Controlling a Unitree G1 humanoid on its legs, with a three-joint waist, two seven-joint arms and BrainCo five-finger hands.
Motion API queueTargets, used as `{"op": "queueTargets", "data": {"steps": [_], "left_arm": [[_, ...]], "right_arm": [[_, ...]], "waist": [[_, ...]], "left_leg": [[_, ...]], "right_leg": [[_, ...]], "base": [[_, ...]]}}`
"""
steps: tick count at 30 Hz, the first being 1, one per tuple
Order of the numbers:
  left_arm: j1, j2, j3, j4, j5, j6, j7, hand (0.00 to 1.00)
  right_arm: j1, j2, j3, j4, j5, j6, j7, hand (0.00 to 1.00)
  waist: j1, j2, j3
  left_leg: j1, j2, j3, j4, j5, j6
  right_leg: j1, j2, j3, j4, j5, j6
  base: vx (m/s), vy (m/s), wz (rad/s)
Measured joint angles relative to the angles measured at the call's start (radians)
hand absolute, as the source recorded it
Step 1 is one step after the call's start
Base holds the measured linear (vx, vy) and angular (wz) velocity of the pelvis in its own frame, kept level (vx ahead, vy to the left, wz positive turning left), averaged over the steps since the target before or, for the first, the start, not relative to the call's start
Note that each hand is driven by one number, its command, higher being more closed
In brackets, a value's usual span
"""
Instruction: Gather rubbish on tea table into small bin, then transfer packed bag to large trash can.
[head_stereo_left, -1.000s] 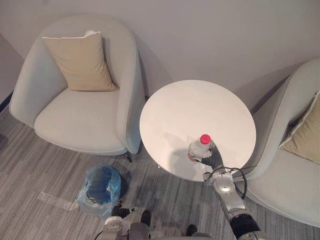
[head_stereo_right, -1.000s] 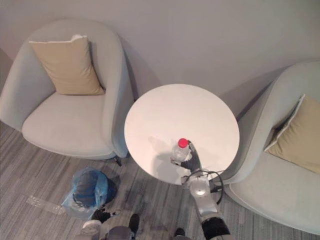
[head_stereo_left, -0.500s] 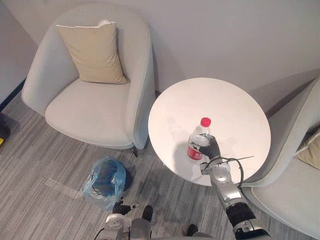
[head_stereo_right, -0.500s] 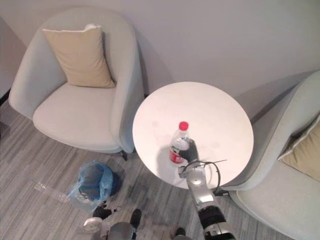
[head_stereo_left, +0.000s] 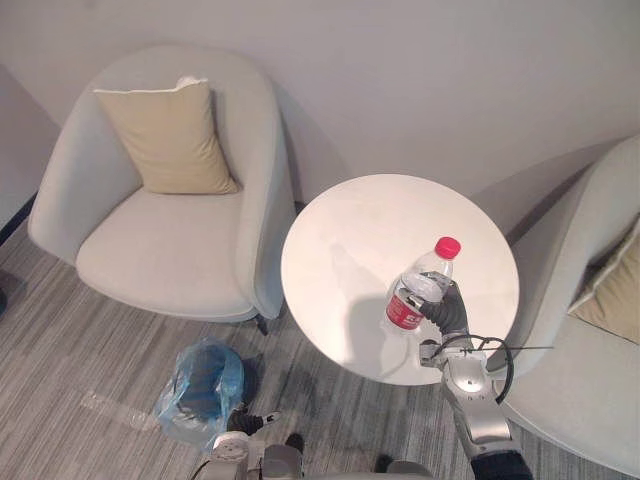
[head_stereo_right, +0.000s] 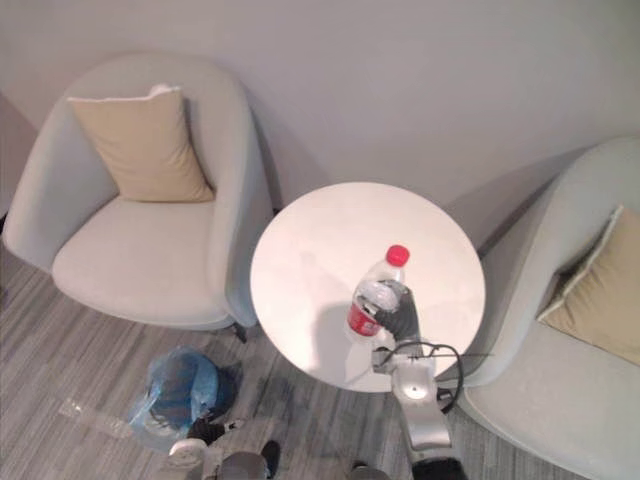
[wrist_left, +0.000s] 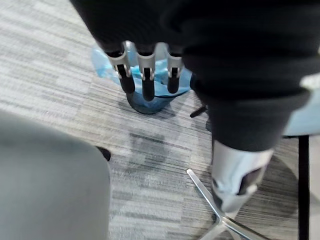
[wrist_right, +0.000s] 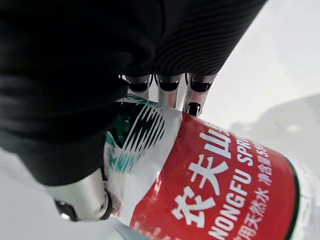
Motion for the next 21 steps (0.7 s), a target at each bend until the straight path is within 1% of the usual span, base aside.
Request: {"op": "queueTargets", "data": {"steps": [1, 2, 3, 4, 5, 6, 8, 9, 13, 18, 19, 21], "left_arm": [[0.001, 0.000, -0.003, 0.005, 0.001, 0.001, 0.000, 0.00], [0.008, 0.000, -0.008, 0.012, 0.005, -0.001, 0.000, 0.00], [0.012, -0.002, -0.013, 0.014, 0.006, -0.001, 0.000, 0.00], [0.012, -0.001, -0.034, 0.020, 0.008, 0.001, 0.000, 0.00], [0.012, 0.000, -0.037, 0.020, 0.008, 0.002, 0.000, 0.00], [0.012, 0.000, -0.044, 0.020, 0.009, 0.002, 0.000, 0.00], [0.012, 0.005, -0.045, 0.020, 0.010, 0.002, 0.000, 0.00], [0.011, 0.008, -0.046, 0.019, 0.012, 0.002, 0.000, 0.00], [0.011, 0.009, -0.046, 0.020, 0.014, 0.002, 0.000, 0.00], [0.011, 0.010, -0.046, 0.021, 0.014, 0.003, 0.000, 0.00], [0.011, 0.012, -0.046, 0.021, 0.014, 0.003, 0.000, 0.00], [0.010, 0.019, -0.047, 0.022, 0.015, 0.003, 0.000, 0.00]], "right_arm": [[0.029, 0.009, 0.001, -0.001, -0.011, 0.000, 0.005, 1.00], [0.055, 0.007, 0.002, -0.002, -0.017, 0.000, 0.007, 1.00], [0.058, 0.004, 0.001, -0.004, -0.018, 0.000, 0.009, 1.00], [0.062, 0.004, -0.001, -0.007, -0.020, 0.000, 0.010, 1.00], [0.063, 0.005, -0.001, -0.007, -0.021, 0.000, 0.011, 1.00], [0.075, 0.007, 0.000, -0.008, -0.022, 0.000, 0.014, 1.00], [0.082, 0.012, 0.002, -0.008, -0.023, 0.001, 0.016, 1.00], [0.085, 0.012, 0.018, -0.008, -0.026, 0.000, 0.018, 1.00], [0.089, 0.013, 0.040, -0.008, -0.060, 0.000, 0.024, 1.00], [0.091, 0.008, 0.040, -0.008, -0.061, 0.000, 0.023, 1.00], [0.092, 0.009, 0.040, -0.008, -0.061, 0.000, 0.021, 1.00], [0.095, 0.009, 0.039, -0.006, -0.061, 0.000, 0.014, 1.00]], "waist": [[-0.002, -0.007, 0.001], [-0.001, -0.004, -0.010], [-0.001, 0.007, -0.018], [-0.014, 0.022, -0.029], [-0.018, 0.026, -0.032], [-0.019, 0.013, -0.031], [-0.019, 0.002, -0.031], [-0.019, -0.008, -0.036], [-0.017, -0.015, -0.043], [-0.017, -0.015, -0.043], [-0.017, -0.016, -0.043], [-0.020, -0.027, -0.038]], "left_leg": [[0.001, -0.004, 0.008, 0.040, -0.001, 0.000], [0.008, -0.001, 0.015, 0.014, -0.024, -0.010], [0.017, 0.004, 0.012, -0.018, -0.014, -0.004], [0.044, 0.018, 0.018, -0.057, -0.015, -0.003], [0.045, 0.018, 0.018, -0.061, -0.015, -0.003], [0.045, 0.017, 0.018, -0.061, -0.015, -0.003], [0.052, 0.015, 0.018, -0.063, -0.015, -0.003], [0.060, 0.013, 0.018, -0.063, -0.015, -0.003], [0.072, 0.010, 0.016, -0.063, -0.015, -0.003], [0.069, 0.009, 0.010, -0.062, -0.011, -0.003], [0.062, 0.003, -0.003, -0.062, -0.005, -0.003], [0.023, -0.018, -0.049, -0.059, 0.032, -0.003]], "right_leg": [[0.017, -0.007, 0.016, 0.001, 0.000, 0.000], [0.023, -0.003, 0.030, 0.004, 0.000, 0.000], [0.021, 0.004, 0.032, 0.004, 0.000, 0.000], [0.018, 0.019, 0.039, -0.002, -0.003, 0.002], [0.016, 0.018, 0.039, -0.003, -0.003, 0.002], [0.016, 0.013, 0.039, -0.003, -0.002, 0.002], [0.023, 0.011, 0.038, -0.003, -0.002, 0.002], [0.033, 0.009, 0.037, -0.005, -0.001, 0.002], [0.050, 0.007, 0.033, -0.012, 0.000, 0.002], [0.052, 0.007, 0.026, -0.014, 0.004, -0.003], [0.053, 0.003, 0.014, -0.015, 0.005, -0.003], [0.049, -0.013, -0.034, -0.019, 0.011, -0.004]], "base": [[0.06, -0.017, -0.37], [0.05, -0.017, -0.35], [0.07, -0.019, -0.34], [0.05, -0.012, -0.18], [0.05, 0.009, -0.15], [0.00, 0.000, 0.00], [0.01, 0.026, 0.04], [0.00, 0.014, 0.04], [-0.01, -0.001, 0.02], [-0.05, -0.018, 0.04], [-0.06, -0.016, 0.27], [-0.08, -0.034, 0.65]]}}
